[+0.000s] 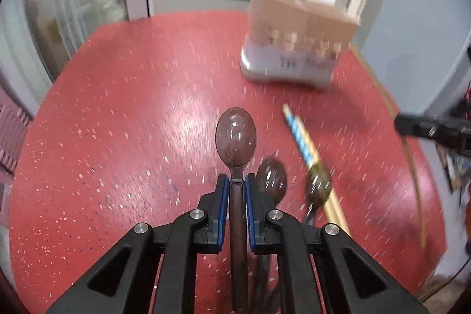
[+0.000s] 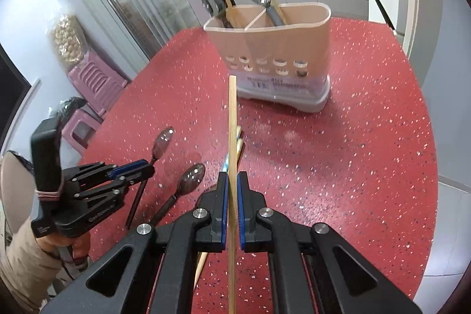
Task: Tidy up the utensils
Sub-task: 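Lift the chopstick and spoon with both tools and carry them over the beige holder, then lower the chopstick and spoon into the holder and open both tools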
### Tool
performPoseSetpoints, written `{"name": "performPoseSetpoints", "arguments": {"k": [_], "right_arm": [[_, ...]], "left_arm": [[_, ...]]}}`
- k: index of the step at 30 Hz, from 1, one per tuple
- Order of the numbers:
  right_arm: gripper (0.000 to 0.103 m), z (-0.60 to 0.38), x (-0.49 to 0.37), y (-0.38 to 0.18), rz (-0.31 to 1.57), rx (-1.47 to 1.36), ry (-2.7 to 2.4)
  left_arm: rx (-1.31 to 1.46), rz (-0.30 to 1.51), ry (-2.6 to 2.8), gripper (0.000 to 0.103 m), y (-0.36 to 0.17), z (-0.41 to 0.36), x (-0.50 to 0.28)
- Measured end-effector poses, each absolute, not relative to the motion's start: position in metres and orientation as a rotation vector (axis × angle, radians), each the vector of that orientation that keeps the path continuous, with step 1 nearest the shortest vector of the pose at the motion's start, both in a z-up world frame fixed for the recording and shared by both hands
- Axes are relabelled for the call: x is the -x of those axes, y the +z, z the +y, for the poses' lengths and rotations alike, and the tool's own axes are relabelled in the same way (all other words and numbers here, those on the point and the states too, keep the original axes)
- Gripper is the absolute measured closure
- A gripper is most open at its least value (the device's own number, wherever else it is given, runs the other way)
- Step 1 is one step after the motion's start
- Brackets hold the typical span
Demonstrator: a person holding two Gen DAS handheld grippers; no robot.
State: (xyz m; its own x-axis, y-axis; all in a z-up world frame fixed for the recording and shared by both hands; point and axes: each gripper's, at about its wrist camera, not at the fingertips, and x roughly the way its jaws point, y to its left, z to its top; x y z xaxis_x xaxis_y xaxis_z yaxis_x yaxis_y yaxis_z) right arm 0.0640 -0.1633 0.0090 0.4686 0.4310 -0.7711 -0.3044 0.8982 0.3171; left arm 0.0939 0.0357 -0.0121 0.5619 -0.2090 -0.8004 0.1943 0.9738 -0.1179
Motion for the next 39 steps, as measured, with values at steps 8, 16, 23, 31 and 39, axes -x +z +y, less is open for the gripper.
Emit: {"name": "performPoseSetpoints", "arguments": {"k": [8,16,23,31,39], "right_arm": [[0.097,-0.176,-0.072,0.044,0.894,-0.158,0.437],[0.097,-0.188,-0.096,0.087,0.797,-0.167,0.417],[0.097,-0.195,-0.130,0.120,0.725,-0.191,0.407],[0.097,-0.196,-0.178,0.138,0.652,-0.208,0.388],[0.097,-0.200,-0.227,0.131,0.599,-0.234,0.346]], "left_arm": [[0.088,0.765,-0.231,0.067,0.045,0.028,-0.099],[0.134,0.629,-0.235,0.067,0.094,0.016,-0.126],[0.178,0.534,-0.221,0.067,0.128,0.008,-0.167],[0.177,0.475,-0.192,0.067,0.142,-0.012,-0.215],[0.208,0.445,-0.169,0.067,0.134,-0.020,-0.257]]}}
